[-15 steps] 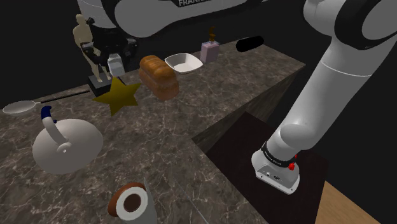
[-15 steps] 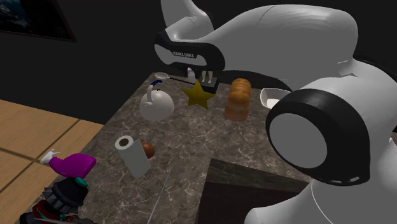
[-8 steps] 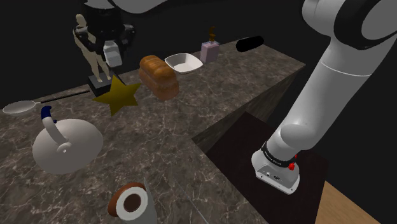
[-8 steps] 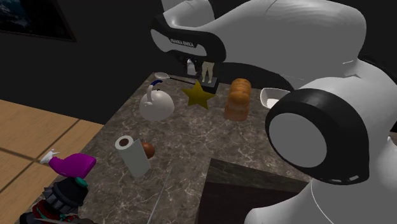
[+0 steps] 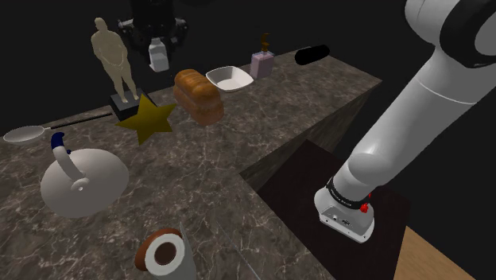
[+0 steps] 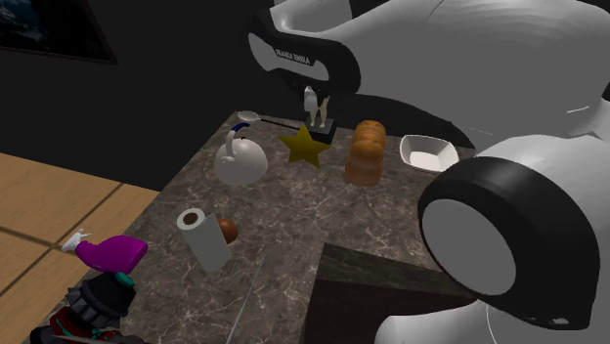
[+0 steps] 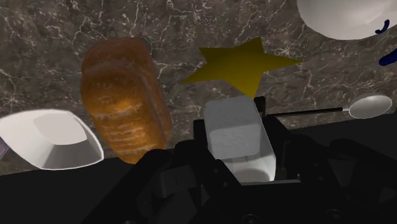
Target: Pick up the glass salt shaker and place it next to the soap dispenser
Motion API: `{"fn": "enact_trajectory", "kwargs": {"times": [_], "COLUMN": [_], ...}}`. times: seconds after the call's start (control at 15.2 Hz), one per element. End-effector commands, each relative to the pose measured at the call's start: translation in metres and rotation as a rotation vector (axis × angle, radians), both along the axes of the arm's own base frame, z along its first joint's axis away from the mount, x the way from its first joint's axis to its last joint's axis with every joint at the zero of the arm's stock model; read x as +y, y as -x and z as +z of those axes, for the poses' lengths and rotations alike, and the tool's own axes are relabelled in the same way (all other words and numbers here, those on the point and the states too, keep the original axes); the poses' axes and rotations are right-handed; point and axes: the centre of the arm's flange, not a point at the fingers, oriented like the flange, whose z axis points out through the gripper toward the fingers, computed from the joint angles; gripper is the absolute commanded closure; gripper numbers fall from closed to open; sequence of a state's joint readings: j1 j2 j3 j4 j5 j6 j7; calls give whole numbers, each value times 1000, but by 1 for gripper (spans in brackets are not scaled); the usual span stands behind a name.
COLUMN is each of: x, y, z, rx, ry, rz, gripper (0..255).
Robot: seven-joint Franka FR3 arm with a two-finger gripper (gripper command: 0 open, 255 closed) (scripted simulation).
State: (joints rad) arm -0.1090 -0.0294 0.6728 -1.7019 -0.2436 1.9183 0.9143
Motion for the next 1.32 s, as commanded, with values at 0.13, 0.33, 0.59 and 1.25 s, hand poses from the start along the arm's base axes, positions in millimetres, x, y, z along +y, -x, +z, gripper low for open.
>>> {"fn": "enact_trajectory", "kwargs": {"times": [0.13,0.33,0.59,1.25], "x": [-57,-96,-149,-281], "y": [4,7,11,22], "z": [1,2,2,2], "rx": [0,0,0,0], "ry": [-2,-2,-2,-2], "rz": [1,1,1,1], "gripper": [255,255,255,255]}}
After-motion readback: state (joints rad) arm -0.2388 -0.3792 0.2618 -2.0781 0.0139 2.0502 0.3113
